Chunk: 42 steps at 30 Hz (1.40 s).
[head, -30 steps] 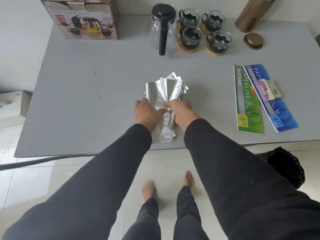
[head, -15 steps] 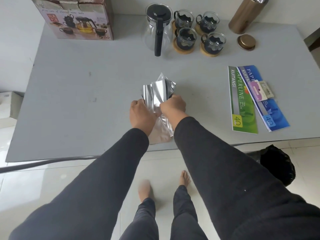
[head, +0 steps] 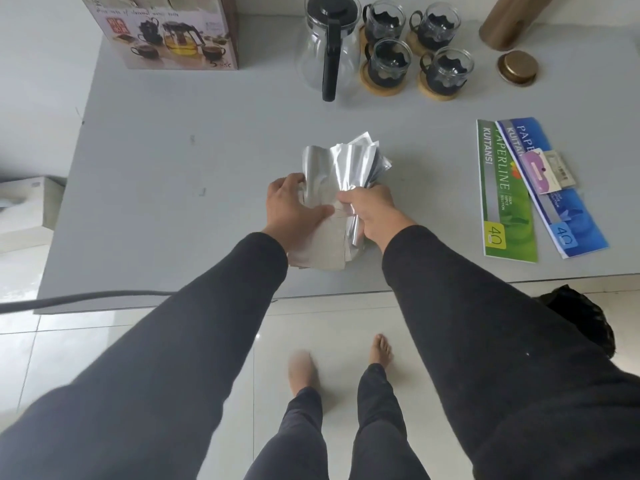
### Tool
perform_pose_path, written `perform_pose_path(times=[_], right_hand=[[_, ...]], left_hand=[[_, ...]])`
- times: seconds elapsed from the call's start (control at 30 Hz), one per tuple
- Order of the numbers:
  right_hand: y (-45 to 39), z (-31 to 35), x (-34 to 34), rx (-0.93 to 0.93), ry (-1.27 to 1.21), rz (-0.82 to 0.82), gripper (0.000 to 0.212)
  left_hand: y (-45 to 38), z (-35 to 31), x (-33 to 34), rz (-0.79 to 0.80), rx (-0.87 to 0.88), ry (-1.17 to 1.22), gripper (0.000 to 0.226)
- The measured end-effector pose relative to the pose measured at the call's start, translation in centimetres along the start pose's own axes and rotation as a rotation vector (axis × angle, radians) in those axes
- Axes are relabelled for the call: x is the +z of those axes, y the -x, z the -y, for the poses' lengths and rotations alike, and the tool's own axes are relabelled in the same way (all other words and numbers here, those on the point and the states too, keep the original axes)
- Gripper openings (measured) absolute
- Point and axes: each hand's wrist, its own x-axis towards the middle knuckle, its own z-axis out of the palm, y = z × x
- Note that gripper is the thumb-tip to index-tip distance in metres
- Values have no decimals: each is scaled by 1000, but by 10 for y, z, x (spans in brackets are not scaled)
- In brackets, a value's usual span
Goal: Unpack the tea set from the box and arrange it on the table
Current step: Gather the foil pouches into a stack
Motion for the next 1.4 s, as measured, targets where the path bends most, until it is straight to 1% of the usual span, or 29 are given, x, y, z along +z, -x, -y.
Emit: perform_pose_path(times=[0.1, 0.2, 0.37, 0.43, 0.5, 0.57, 0.63, 0.67, 0.8, 0.87, 0.93, 1.03, 1.13, 1.3, 1.33, 1.4], right_hand=[[1, 13, -7, -24, -68, 17, 27], [6, 29, -17, -62, -99, 29, 26], [13, 47, -52, -92, -127, -47, 22], [16, 54, -76, -106, -143, -108, 20], [19, 61, -106, -117, -151, -164, 24], [24, 68, -142, -119, -169, -199, 26], [29, 72, -182, -130, -186, -246, 23], [31, 72, -204, -143, -200, -282, 26], [38, 59, -302, -189, -284, -425, 28], [39, 41, -354, -186, -315, -488, 33], [41, 21, -406, -175, -328, -538, 40], [44, -11, -471, -177, -351, -579, 45], [43, -55, -541, -194, -437, -657, 51], [27, -130, -614, -130, -515, -723, 69], [23, -141, -625, -111, -516, -736, 67], [17, -161, -644, -81, -528, -745, 58]], left_hand=[[-3, -10, -7, 49, -2, 110, 70], [-4, -23, -9, 55, 18, 229, 69], [-4, -62, -2, 87, 92, 242, 68], [-3, -85, 6, 108, 145, 237, 69], [0, -113, 19, 128, 201, 231, 70], [5, -145, 35, 149, 247, 221, 70], [13, -180, 56, 168, 299, 219, 71], [17, -198, 67, 181, 326, 220, 71], [45, -272, 132, 267, 452, 212, 69], [67, -305, 173, 321, 500, 216, 69], [91, -333, 217, 389, 511, 227, 67], [120, -364, 279, 470, 500, 225, 66], [157, -397, 350, 548, 482, 202, 61], [191, -419, 446, 700, 439, 119, 57], [192, -422, 464, 727, 421, 104, 57], [193, -426, 498, 774, 390, 78, 55]])
